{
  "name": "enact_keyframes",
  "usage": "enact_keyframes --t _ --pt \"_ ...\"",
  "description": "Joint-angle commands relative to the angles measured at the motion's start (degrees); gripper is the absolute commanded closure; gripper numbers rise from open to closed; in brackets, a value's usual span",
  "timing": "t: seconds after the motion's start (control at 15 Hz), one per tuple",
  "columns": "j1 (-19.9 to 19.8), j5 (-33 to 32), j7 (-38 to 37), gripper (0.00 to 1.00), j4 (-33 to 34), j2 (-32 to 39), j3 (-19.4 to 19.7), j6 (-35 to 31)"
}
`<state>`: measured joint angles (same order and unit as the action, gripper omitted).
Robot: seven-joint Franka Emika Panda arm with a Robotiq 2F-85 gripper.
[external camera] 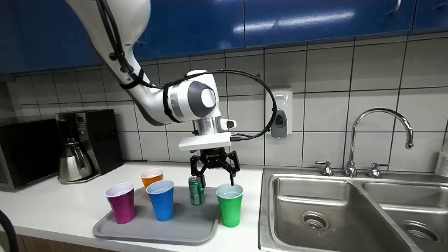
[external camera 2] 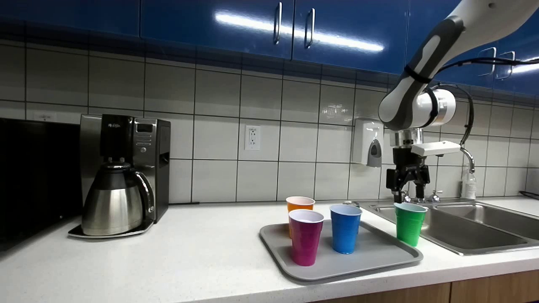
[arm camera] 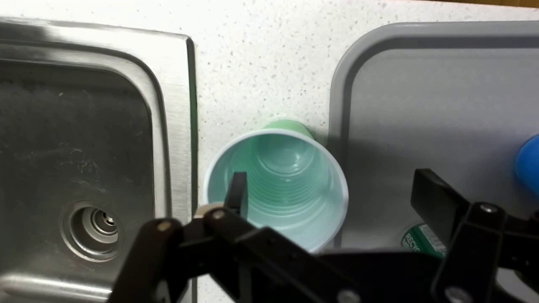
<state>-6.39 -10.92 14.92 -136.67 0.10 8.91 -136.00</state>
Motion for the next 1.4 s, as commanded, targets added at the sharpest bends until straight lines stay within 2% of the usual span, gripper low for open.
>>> enact_keyframes --t 0.0,0.6,1.33 --pt "-0.2 -1.5 -2.42 0.0 2.43 2.82 -0.73 1.14" --pt "2.3 -1.2 -7.81 0.0 5.6 9.09 -2.82 2.02" --pt "3.01 -1.7 -9.07 0.0 6.45 10.48 -2.66 2.27"
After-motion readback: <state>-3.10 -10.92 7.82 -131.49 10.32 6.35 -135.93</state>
